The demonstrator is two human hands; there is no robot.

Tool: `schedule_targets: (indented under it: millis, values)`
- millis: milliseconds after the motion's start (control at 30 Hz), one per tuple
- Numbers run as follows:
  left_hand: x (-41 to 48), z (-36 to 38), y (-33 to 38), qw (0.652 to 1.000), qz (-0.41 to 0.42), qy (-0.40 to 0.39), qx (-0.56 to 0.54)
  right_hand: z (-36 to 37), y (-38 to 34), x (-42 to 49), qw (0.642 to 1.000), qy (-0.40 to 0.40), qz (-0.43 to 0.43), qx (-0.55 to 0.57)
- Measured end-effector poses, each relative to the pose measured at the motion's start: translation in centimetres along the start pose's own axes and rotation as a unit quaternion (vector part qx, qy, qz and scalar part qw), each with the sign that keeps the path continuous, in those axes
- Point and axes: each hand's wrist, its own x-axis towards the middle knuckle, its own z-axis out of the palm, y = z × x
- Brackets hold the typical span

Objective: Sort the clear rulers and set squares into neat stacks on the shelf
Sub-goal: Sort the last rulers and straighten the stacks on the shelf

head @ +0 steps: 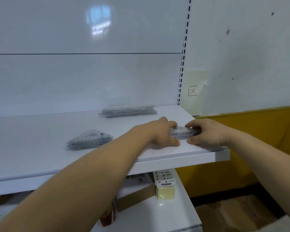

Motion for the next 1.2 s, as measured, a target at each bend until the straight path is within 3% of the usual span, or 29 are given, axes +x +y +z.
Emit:
schedule_targets:
  millis: [300,800,967,1200]
  values:
    - [0.9,-1.3,0.3,0.996,-0.017,-0.077,0.045,0.0,0.7,-0.2,1.000,0.010,0.005,0.025]
    - [0.9,-0.8,0.7,0.997,-0.018,-0.060,0.047,0.2,0.8,0.3,1.000,0.010,0.025,-0.004]
    - [-0.7,-1.1,0.2,0.997,-0.060,-0.008,-0.054,-0.5,0.3,0.1,1.000,-0.012,0.029,-0.005]
    - [-3.0,0.7,0.3,0.988,-0.112,0.103,-0.041,-0.4,-0.7,0.4,1.000,-0.007,-0.012,-0.016]
